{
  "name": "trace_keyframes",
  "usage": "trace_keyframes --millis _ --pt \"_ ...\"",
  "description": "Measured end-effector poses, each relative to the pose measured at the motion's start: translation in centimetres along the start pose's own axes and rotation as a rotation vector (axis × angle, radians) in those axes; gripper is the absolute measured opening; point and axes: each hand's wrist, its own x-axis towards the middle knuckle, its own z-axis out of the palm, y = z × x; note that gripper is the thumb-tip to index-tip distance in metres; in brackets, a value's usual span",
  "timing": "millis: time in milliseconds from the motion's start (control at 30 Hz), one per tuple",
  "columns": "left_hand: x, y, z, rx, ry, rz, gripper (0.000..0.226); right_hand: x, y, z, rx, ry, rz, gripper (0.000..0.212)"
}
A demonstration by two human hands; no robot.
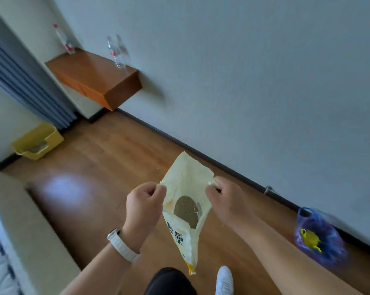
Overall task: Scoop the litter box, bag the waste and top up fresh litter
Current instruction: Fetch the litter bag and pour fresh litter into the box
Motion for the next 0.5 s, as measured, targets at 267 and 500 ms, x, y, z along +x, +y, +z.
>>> trace_keyframes --millis 267,500 --pt "5.0 -1.6 -4.5 -0.063 0.205 -0.154 0.029 8.1 -5.8 4.7 -0.003 -0.213 -0.21 0.036" --pt "12.3 -7.0 -8.4 -0.161 0.263 -0.246 0.031 15.3 -10.0 13.4 -0.033 -0.372 -0.255 0.038"
